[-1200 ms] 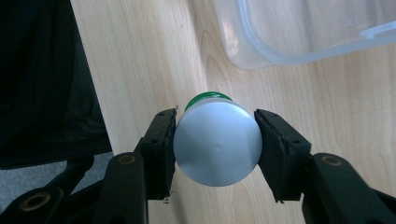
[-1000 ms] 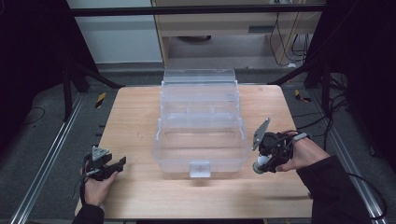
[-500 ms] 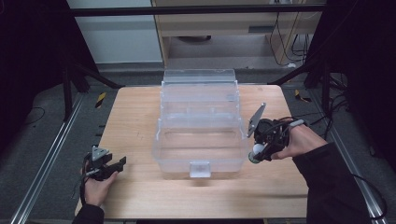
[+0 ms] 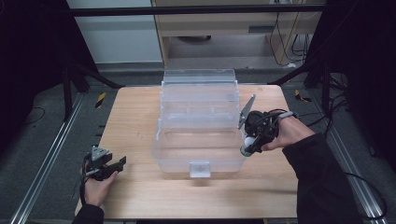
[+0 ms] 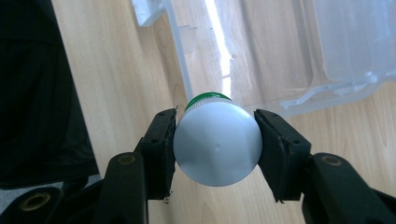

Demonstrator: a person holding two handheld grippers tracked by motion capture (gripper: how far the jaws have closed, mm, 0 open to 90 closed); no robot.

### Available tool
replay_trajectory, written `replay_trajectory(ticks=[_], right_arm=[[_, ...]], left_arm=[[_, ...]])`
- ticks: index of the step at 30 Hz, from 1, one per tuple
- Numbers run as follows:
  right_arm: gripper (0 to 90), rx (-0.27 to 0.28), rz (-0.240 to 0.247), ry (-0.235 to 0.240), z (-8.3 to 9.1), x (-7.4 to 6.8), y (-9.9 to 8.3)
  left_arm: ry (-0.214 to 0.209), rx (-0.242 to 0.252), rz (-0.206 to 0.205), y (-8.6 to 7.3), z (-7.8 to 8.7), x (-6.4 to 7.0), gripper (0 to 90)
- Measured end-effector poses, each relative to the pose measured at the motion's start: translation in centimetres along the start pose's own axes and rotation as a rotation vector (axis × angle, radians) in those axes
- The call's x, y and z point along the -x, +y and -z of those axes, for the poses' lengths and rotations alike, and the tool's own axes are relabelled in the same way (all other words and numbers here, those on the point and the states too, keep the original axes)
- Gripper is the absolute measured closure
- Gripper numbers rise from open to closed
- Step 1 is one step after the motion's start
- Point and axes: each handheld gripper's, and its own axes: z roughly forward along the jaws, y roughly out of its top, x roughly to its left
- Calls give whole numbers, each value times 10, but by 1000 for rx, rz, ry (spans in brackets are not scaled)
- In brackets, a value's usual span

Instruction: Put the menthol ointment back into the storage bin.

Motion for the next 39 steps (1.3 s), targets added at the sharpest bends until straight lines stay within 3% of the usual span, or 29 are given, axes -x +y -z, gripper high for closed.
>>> replay_trajectory(ticks=[11, 20, 39], right_arm=[[506, 18, 1, 3, -18, 12, 14], [506, 6, 15, 24, -46, 19, 22], [505, -52, 28, 32, -85, 27, 7]], left_arm=[[0, -1, -1, 0, 0, -1, 379], [1, -2, -2, 0, -1, -2, 379], [2, -4, -6, -1, -1, -1, 380]])
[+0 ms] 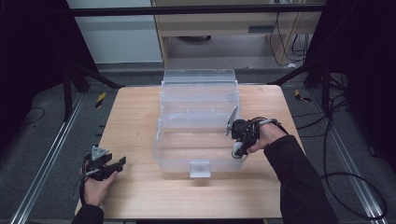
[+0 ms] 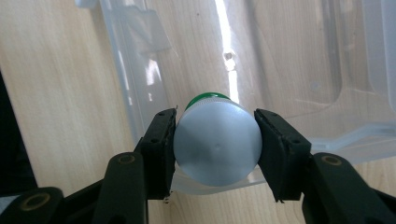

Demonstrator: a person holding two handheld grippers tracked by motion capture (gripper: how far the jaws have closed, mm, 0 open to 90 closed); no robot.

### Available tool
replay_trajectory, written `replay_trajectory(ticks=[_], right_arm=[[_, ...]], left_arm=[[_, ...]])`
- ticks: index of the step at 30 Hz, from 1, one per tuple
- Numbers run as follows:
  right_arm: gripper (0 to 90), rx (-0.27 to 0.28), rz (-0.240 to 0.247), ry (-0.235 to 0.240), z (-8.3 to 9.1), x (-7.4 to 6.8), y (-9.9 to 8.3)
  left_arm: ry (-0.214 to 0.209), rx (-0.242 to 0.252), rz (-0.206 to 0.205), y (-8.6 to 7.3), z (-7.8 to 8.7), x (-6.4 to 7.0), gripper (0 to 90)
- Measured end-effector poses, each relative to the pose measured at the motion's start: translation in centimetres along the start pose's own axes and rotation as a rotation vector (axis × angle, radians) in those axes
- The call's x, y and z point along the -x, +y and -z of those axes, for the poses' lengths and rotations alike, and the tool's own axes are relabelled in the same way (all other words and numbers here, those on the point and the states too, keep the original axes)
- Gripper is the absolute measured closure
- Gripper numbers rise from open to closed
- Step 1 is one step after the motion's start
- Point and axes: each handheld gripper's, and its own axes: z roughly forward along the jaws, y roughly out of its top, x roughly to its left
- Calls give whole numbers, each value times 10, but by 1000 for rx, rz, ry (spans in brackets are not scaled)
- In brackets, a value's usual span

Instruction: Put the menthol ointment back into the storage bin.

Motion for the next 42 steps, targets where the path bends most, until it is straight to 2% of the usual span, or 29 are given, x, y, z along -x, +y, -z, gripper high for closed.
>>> replay_trajectory(ticks=[5, 15, 19, 27, 35, 42], right_arm=[[505, 5, 2, 9, -3, -1, 3], [504, -21, 9, 12, -11, 0, 4], [505, -20, 0, 19, -14, -1, 4], [504, -3, -23, 29, -22, 1, -8], [503, 6, -30, 25, -27, 2, -9], [500, -11, -41, 22, -30, 2, -8]], left_arm=[[-1, -1, -2, 0, 0, 0, 381], [-1, 1, -2, 0, 0, 0, 382], [0, 1, -2, 0, 1, 0, 382], [1, 0, -4, 0, 0, 0, 383], [1, -1, -4, 0, 0, 0, 383], [0, -2, -4, 0, 0, 0, 383]])
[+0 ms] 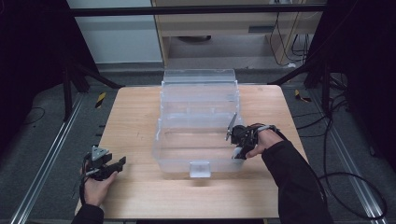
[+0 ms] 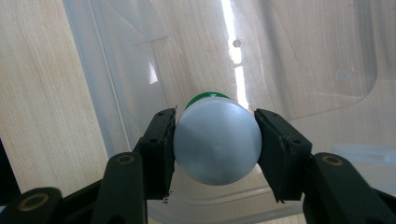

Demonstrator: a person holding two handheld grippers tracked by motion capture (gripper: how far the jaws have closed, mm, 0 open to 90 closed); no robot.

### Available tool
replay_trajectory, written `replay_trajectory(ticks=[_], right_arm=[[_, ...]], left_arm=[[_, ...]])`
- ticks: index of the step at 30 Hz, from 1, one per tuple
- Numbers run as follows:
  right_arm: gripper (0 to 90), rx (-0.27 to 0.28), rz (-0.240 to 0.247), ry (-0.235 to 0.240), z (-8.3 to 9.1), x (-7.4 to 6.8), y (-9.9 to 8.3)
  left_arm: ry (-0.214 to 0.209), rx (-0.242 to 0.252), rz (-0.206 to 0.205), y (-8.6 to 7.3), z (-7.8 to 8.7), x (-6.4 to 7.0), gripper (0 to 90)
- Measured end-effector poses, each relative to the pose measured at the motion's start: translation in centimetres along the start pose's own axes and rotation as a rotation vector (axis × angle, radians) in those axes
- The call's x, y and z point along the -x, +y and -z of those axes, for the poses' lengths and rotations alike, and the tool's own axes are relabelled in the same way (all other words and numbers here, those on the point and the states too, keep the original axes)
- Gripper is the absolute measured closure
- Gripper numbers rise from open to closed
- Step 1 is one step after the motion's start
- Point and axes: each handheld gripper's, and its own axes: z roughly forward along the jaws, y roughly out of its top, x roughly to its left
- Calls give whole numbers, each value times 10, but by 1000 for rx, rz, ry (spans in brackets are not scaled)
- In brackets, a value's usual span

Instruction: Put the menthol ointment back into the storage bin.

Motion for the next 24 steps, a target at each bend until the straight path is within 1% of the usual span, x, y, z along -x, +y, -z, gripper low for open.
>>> replay_trajectory(ticks=[6, 10, 14, 16, 19, 20, 22, 24], right_arm=[[505, -5, -5, -6, 1, -1, -1], [491, -3, -1, -18, 2, -1, -1], [463, 26, -16, -35, 7, -3, -3], [447, 61, -32, -43, 12, -5, -5], [399, 143, -68, -69, 24, -8, -9], [393, 174, -86, -79, 28, -9, -11], [366, 253, -112, -101, 36, -10, -17], [364, 312, -135, -120, 42, -12, -25]], left_arm=[[0, -1, -1, 0, 0, 1, 383], [-1, 1, 0, 0, 0, 0, 382], [-1, 1, 1, 0, 0, 0, 382], [-1, 2, 1, 0, 0, 0, 382], [-3, 3, 3, 0, 1, 1, 382], [-4, 4, 3, 0, 1, 1, 382], [-4, 4, 6, 0, 1, 1, 382], [-5, 3, 6, 0, 1, 1, 382]])
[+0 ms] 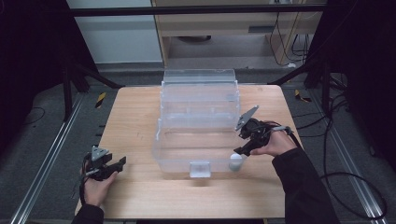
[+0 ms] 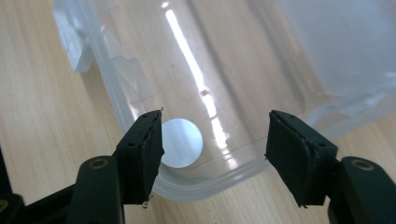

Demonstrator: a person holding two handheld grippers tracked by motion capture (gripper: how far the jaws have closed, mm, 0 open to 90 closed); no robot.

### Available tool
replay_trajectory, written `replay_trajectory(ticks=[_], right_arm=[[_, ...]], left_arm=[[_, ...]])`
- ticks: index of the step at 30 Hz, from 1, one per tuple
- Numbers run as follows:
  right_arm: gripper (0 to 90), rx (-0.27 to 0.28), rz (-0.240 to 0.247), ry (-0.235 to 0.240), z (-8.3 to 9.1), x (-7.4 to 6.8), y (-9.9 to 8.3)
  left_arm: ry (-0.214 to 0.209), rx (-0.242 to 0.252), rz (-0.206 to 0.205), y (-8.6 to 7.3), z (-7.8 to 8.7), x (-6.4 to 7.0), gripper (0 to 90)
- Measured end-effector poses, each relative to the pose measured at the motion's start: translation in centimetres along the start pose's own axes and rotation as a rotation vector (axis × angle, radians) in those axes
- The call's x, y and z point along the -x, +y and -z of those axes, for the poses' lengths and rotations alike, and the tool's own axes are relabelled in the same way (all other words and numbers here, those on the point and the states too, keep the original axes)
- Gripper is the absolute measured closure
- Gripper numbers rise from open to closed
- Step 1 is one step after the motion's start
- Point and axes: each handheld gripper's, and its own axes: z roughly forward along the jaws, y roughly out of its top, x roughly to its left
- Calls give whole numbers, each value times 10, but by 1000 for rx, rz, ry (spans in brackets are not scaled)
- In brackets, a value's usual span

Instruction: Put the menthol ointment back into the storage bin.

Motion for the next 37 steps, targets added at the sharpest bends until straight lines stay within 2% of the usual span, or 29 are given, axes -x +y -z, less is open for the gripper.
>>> replay_trajectory(ticks=[10, 15, 17, 23, 25, 27, 29, 37], right_arm=[[293, 284, -238, -162, 28, 3, -50], [254, 398, -330, -230, 32, 0, -77], [244, 432, -361, -238, 30, -1, -87], [217, 469, -425, -264, 16, -3, -113], [213, 485, -466, -271, 8, 0, -123], [209, 464, -490, -276, 4, 2, -130], [202, 468, -495, -302, 1, 4, -137], [177, 449, -525, -328, -10, 4, -155]], left_arm=[[-6, 2, 0, 0, 1, 1, 397], [-16, 6, 2, 0, 1, 1, 427], [-21, 5, 2, 0, 1, 1, 439], [-27, 9, 3, 1, 2, 1, 464], [-28, 9, 2, 1, 1, 1, 465], [-28, 8, 3, 1, 1, 1, 464], [-28, 9, 4, 1, 1, 1, 460], [-22, 15, 4, 1, 1, 1, 424]])
